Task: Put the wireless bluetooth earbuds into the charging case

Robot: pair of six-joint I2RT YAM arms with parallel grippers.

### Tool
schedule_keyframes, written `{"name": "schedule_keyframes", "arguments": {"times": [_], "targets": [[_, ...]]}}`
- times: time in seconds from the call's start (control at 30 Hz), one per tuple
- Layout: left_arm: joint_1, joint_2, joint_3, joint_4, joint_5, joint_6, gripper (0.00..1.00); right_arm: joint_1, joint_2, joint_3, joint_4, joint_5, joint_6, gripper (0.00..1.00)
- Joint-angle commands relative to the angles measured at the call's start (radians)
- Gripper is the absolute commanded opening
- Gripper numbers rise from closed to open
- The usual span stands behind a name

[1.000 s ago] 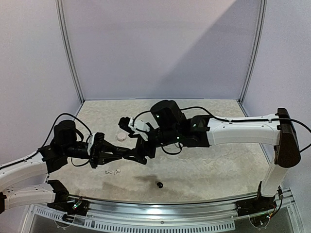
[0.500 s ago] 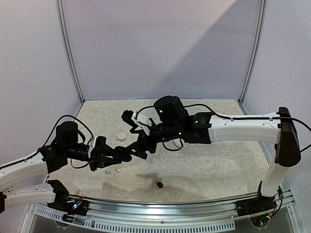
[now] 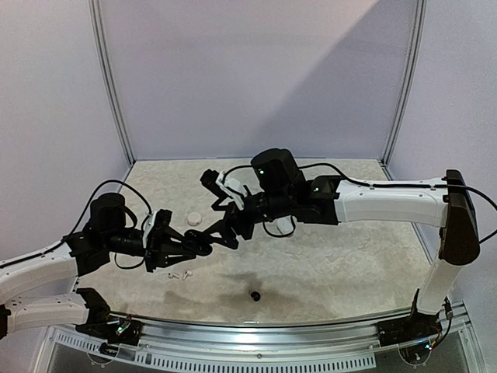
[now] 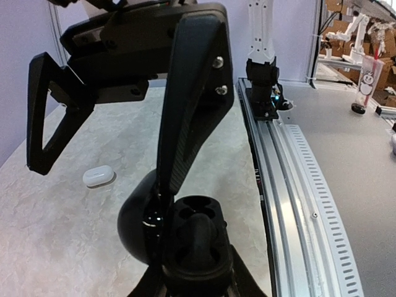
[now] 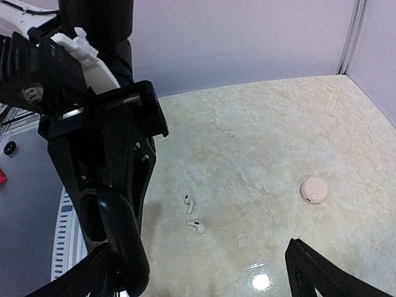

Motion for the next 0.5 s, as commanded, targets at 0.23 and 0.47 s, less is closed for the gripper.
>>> {"name": "schedule_keyframes", "arguments": {"times": [0.23, 0.47], "targets": [[0.014, 0.043, -0.008, 0.057, 0.004, -0.207, 0.0, -0.073, -0.051, -0.037, 0.077, -0.021, 0.143, 0.99], [0.024, 0.04, -0.017, 0.086, 0.012, -0.204, 0.0, -0.113, -0.207, -0.327, 0.336, 0.267, 0.286, 0.99]]}}
